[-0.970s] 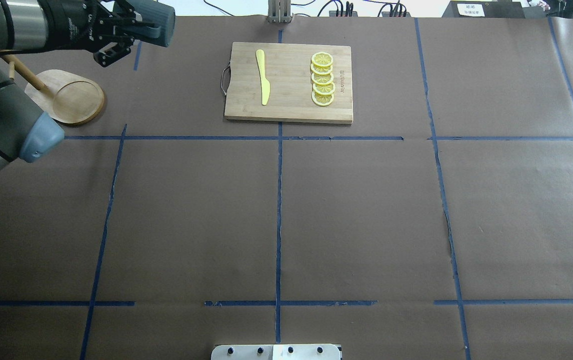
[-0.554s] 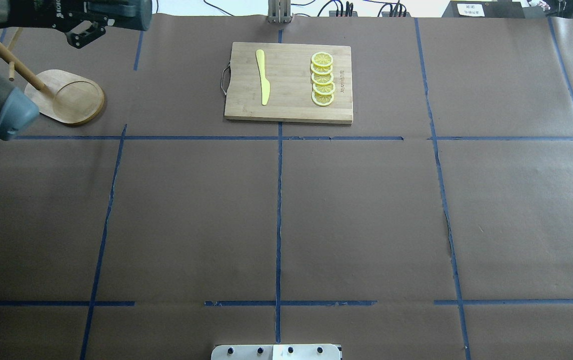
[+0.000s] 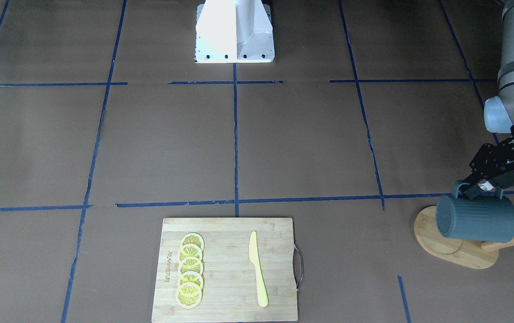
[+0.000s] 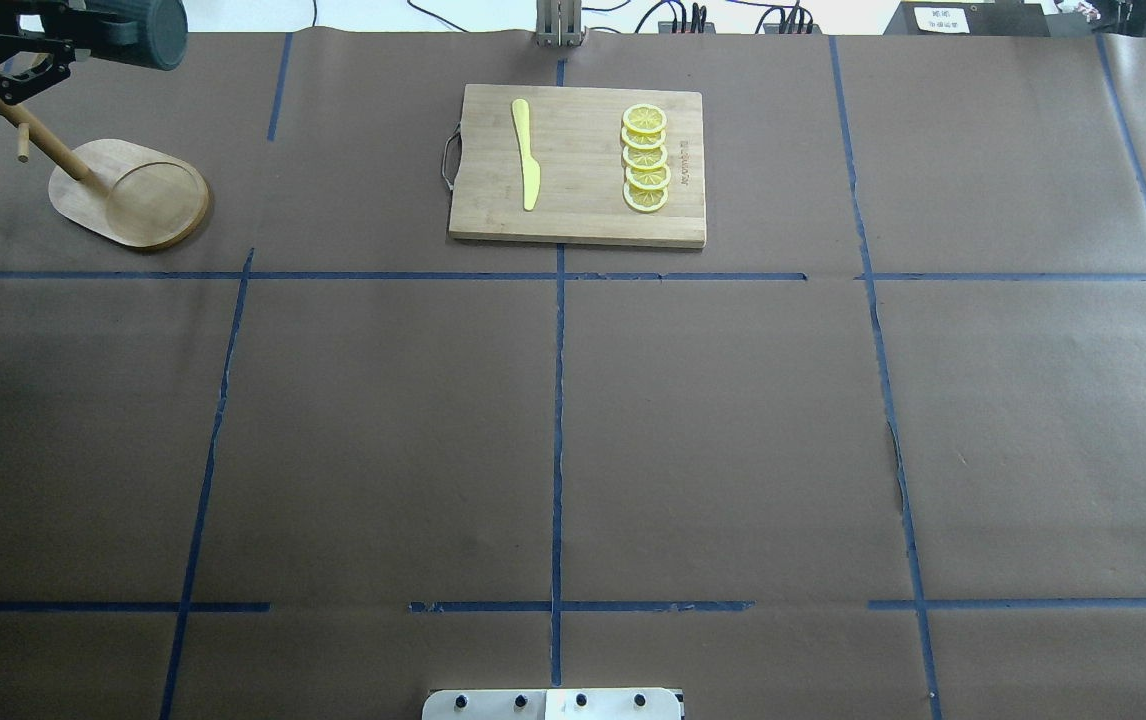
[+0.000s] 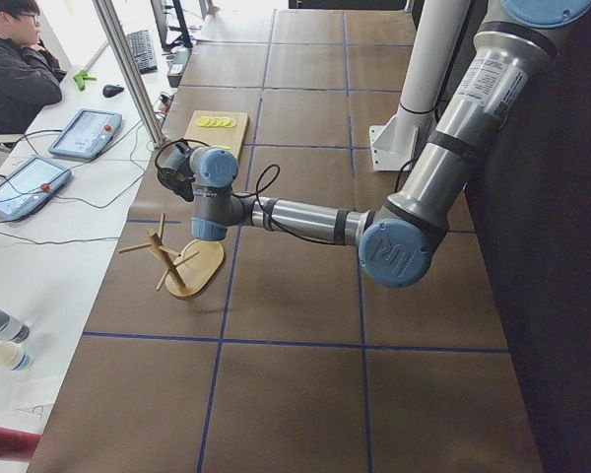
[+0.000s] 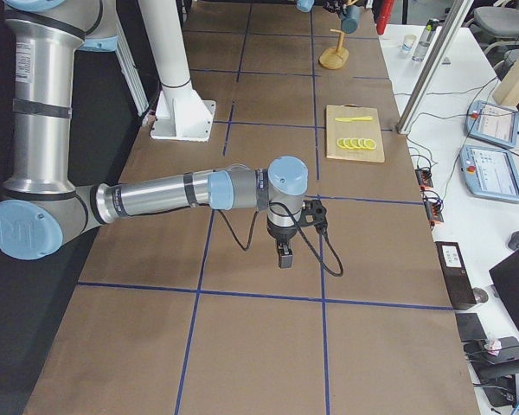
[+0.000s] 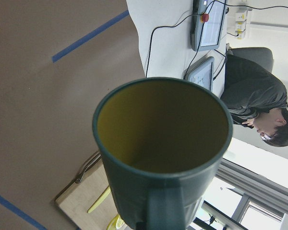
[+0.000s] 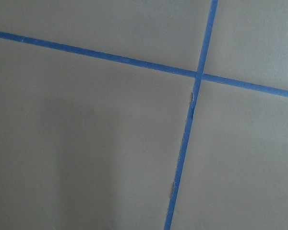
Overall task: Hang cup on storage rack
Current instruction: 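Raise the held mug up to a peg of the wooden mug tree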
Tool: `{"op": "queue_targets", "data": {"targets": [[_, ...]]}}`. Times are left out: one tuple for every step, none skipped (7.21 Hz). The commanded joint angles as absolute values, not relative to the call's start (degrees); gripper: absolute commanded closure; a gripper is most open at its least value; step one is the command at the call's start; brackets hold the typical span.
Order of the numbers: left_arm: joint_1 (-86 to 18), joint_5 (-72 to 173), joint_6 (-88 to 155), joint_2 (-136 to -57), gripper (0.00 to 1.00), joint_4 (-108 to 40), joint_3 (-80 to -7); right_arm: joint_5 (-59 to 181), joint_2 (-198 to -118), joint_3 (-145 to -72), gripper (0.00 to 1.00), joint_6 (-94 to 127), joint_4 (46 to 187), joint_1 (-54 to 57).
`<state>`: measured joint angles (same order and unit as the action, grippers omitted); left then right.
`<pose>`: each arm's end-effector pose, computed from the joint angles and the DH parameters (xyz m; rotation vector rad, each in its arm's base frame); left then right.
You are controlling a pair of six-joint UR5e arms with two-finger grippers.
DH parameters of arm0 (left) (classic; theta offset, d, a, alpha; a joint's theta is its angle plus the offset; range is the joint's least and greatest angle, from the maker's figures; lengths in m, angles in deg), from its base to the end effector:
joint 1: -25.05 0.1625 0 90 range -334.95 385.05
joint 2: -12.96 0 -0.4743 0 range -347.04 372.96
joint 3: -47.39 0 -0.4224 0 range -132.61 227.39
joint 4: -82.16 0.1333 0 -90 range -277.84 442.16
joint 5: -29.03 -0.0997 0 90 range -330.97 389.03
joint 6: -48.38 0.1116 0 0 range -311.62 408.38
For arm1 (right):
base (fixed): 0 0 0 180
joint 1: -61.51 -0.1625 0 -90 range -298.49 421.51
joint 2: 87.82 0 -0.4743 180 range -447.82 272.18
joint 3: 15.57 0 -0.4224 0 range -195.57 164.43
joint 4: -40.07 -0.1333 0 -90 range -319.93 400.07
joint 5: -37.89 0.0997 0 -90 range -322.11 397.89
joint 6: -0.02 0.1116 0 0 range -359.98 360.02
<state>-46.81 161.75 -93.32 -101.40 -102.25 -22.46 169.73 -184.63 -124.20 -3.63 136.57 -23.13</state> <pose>0.1579 -0.6670 0.4527 -0.2630 1.7586 -0.9653 0.0152 -0.4676 0.6205 0.0779 -0.7320 -0.1840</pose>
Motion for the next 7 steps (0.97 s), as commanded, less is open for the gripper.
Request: {"op": "queue_targets", "data": {"targets": [[-47.1, 161.9, -99.7, -99.5, 1.00, -108.4, -21.4, 169.7, -184.6, -124.5, 0.00, -3.6, 136.6, -23.1], [-48.5, 161.9, -105.8, -99.1, 1.00, -108.6, -21.3, 169.7, -184.6, -124.6, 0.00, -3.7, 136.6, -23.1], [-49.4, 161.7, -110.2, -99.1, 1.00, -108.6, -20.2, 169.7, -184.6, -124.7, 0.00, -3.6, 136.6, -23.1], [-50.0, 161.3, -112.7, -99.1, 1.00, -109.1, -18.6, 169.7, -184.6, -124.8, 0.00, -3.7, 136.6, -23.1], [-50.6, 161.0, -113.2, -99.2, 1.00, -109.1, -18.0, 169.7, -184.6, -124.8, 0.00, -3.7, 136.6, -23.1], [-50.5, 157.4, -113.2, -99.6, 1.00, -109.4, -17.5, 169.7, -184.7, -124.8, 0.00, -3.8, 136.6, -23.1], [-50.4, 155.3, -113.2, -100.8, 1.00, -111.0, -14.7, 169.7, -184.7, -124.9, 0.00, -4.0, 136.6, -23.2]]}}
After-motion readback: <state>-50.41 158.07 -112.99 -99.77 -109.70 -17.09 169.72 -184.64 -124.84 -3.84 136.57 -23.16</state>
